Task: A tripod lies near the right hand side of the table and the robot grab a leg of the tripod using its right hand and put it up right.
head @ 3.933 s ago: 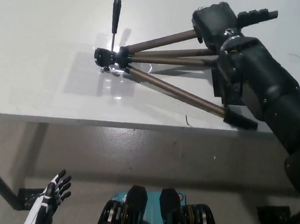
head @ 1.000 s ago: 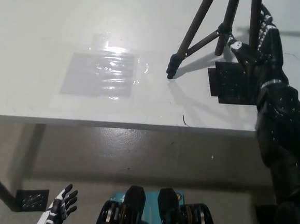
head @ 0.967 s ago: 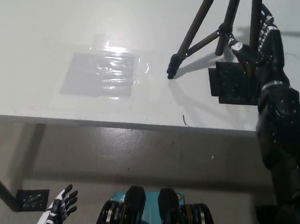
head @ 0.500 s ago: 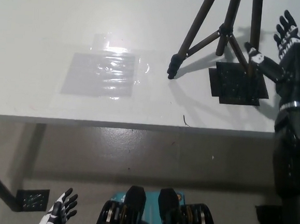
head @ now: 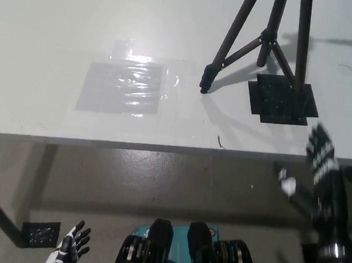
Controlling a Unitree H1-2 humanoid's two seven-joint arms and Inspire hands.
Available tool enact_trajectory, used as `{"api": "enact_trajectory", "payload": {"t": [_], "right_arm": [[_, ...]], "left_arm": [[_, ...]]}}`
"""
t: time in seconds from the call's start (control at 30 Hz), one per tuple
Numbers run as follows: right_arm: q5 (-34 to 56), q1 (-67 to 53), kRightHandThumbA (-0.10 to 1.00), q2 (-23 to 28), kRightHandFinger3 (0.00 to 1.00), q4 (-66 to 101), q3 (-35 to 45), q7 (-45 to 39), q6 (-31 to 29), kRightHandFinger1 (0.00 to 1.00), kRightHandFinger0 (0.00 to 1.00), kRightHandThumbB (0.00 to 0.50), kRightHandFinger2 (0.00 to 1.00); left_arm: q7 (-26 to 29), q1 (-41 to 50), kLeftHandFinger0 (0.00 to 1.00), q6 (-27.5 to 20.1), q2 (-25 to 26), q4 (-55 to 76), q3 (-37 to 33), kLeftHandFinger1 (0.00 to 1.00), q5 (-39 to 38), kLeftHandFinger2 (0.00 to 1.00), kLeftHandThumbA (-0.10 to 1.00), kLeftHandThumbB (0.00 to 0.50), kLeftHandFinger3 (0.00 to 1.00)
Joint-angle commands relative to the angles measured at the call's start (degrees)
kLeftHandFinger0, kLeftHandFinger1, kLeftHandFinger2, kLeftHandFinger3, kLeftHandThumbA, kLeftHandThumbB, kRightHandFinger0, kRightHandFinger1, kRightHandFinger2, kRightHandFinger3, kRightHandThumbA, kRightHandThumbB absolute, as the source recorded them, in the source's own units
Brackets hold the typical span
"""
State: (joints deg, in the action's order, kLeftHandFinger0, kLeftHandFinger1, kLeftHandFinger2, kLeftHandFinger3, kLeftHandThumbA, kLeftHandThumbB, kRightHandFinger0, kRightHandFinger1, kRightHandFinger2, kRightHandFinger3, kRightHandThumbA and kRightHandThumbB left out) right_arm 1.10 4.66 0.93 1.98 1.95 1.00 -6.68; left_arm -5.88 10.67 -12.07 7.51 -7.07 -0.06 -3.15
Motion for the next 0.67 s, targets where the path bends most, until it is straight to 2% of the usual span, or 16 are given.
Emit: {"api": "enact_trajectory", "payload": {"t": [0.0, 0.1, 0.13, 0.2, 0.23, 0.27, 0.3, 0.37, 0.47, 0.5, 0.57, 0.63], "right_arm": [[-8.8, -20.1, 1.0, 1.6, 1.0, 30.0, -12.4, -3.9, -20.3, 1.0, 1.0, 0.357, 1.0], [-8.4, -18.3, 1.0, 0.4, 1.0, 19.7, -11.2, -1.5, -20.3, 1.0, 1.0, 0.372, 1.0], [-6.9, -16.9, 1.0, 0.5, 1.0, 15.2, -10.1, -1.6, -20.3, 1.0, 1.0, 0.399, 1.0], [-5.1, -15.0, 1.0, 0.8, 1.0, 9.4, -8.9, -1.6, -20.3, 1.0, 1.0, 0.413, 1.0], [-4.4, -14.1, 1.0, 0.8, 1.0, 6.7, -8.6, -1.5, -20.2, 1.0, 1.0, 0.413, 1.0], [-4.1, -13.0, 1.0, 0.7, 1.0, 3.3, -8.0, -0.9, -20.2, 1.0, 1.0, 0.359, 1.0], [-4.0, -11.8, 1.0, 0.7, 1.0, 0.4, -7.4, -0.4, -20.3, 1.0, 1.0, 0.347, 1.0], [-2.8, -10.7, 1.0, 0.8, 1.0, -3.2, -6.8, -0.6, -20.3, 1.0, 1.0, 0.352, 1.0], [-2.0, -9.1, 1.0, 0.7, 1.0, -9.3, -5.8, 0.0, -20.3, 1.0, 1.0, 0.396, 1.0], [-2.1, -8.6, 1.0, 0.9, 1.0, -11.1, -5.6, 0.1, -20.3, 1.0, 1.0, 0.378, 1.0], [-2.4, -7.8, 1.0, 1.3, 1.0, -13.2, -5.5, 0.0, -20.3, 1.0, 1.0, 0.381, 1.0], [-2.4, -7.4, 1.0, 1.3, 1.0, -14.2, -5.4, 0.1, -20.3, 1.0, 1.0, 0.363, 1.0]], "left_arm": [[-2.3, -1.6, 1.0, -2.5, 2.1, 2.2, 0.5, 1.0, -1.7, 1.0, 1.0, 0.183, 1.0], [-2.1, -1.6, 1.0, -2.7, 2.1, 2.4, 0.5, 1.0, -1.3, 1.0, 1.0, 0.19, 1.0], [-2.0, -1.6, 1.0, -2.5, 1.9, 2.6, 0.4, 1.0, -1.3, 1.0, 1.0, 0.201, 1.0], [-1.9, -1.7, 1.0, -2.3, 1.6, 2.8, 0.3, 1.0, -1.5, 1.0, 1.0, 0.217, 1.0], [-1.9, -1.7, 1.0, -2.3, 1.6, 2.8, 0.3, 1.0, -1.5, 1.0, 1.0, 0.217, 1.0], [-2.0, -1.8, 1.0, -2.2, 1.6, 2.7, 0.4, 1.0, -1.8, 1.0, 1.0, 0.212, 1.0], [-2.0, -2.1, 1.0, -1.9, 1.5, 2.7, 0.5, 1.0, -2.1, 1.0, 1.0, 0.216, 1.0], [-2.2, -2.5, 1.0, -2.4, 1.4, 2.2, 0.5, 1.0, -2.5, 1.0, 1.0, 0.234, 1.0], [-2.4, -2.1, 1.0, -2.5, 1.3, 2.7, 0.5, 1.0, -2.7, 1.0, 1.0, 0.226, 1.0], [-2.2, -2.1, 1.0, -2.4, 1.2, 2.9, 0.5, 1.0, -2.6, 1.0, 1.0, 0.219, 1.0], [-2.3, -2.2, 1.0, -2.1, 1.1, 3.3, 0.7, 1.0, -3.1, 1.0, 1.0, 0.216, 1.0], [-2.2, -2.3, 1.0, -2.0, 1.0, 3.4, 0.8, 1.0, -3.1, 1.0, 1.0, 0.222, 1.0]]}}
